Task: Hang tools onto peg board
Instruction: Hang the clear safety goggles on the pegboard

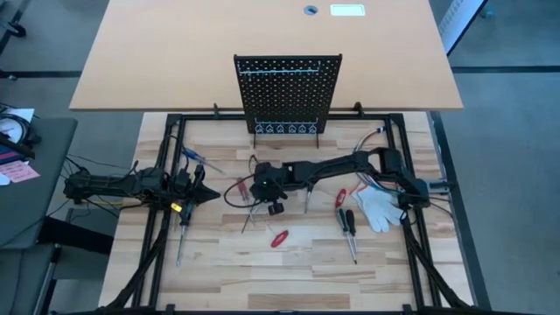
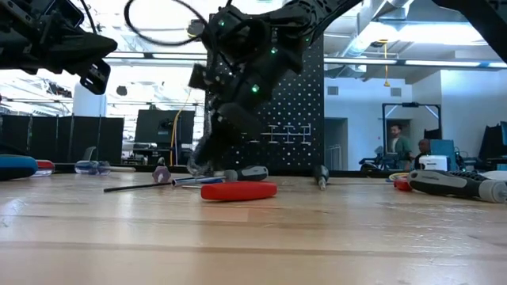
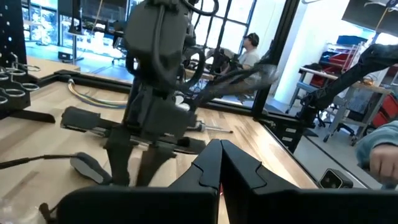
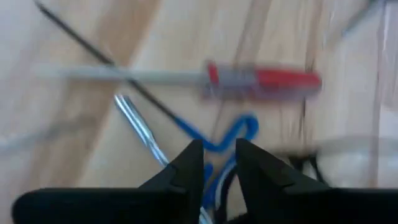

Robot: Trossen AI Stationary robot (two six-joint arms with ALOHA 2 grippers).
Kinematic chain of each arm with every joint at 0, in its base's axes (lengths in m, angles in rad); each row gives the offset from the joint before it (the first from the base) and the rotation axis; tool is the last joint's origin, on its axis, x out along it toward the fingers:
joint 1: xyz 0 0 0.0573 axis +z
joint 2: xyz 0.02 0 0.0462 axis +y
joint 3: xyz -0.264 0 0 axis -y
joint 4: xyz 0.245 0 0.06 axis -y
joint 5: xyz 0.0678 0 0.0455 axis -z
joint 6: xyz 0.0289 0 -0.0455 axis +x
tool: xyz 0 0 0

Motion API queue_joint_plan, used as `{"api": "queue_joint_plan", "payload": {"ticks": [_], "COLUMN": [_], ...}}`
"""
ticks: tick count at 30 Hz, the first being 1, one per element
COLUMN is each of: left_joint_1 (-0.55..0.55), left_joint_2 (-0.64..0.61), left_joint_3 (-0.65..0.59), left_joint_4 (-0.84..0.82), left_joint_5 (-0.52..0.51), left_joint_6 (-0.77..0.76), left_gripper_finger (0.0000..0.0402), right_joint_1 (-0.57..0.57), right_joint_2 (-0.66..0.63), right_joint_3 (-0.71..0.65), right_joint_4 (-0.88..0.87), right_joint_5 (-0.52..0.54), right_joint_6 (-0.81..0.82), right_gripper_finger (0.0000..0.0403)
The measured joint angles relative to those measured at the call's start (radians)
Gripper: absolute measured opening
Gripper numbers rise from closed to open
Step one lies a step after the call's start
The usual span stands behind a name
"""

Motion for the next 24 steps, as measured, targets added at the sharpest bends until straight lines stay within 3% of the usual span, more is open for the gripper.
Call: {"api": "queue_joint_plan", "payload": {"ticks": [5, 11, 21, 24], "left_joint_1": [0.000, 0.000, 0.000, 0.000], "left_joint_2": [0.000, 0.000, 0.000, 0.000], "left_joint_3": [0.000, 0.000, 0.000, 0.000], "left_joint_4": [0.000, -0.001, -0.018, -0.025], "left_joint_5": [0.000, 0.000, 0.000, 0.000], "left_joint_6": [-0.002, -0.008, -0.014, -0.014], "left_gripper_finger": [0.0000, 0.0000, 0.0000, 0.0000], "right_joint_1": [0.032, 0.065, -0.026, -0.068], "right_joint_2": [-0.032, -0.072, -0.158, -0.162], "right_joint_3": [0.000, -0.002, -0.005, -0.022], "right_joint_4": [-0.143, -0.228, -0.270, -0.211], "right_joint_5": [0.129, 0.142, 0.143, 0.144], "right_joint_6": [0.033, 0.127, 0.247, 0.259], "right_gripper_finger": [0.0075, 0.0082, 0.0201, 0.0221]}}
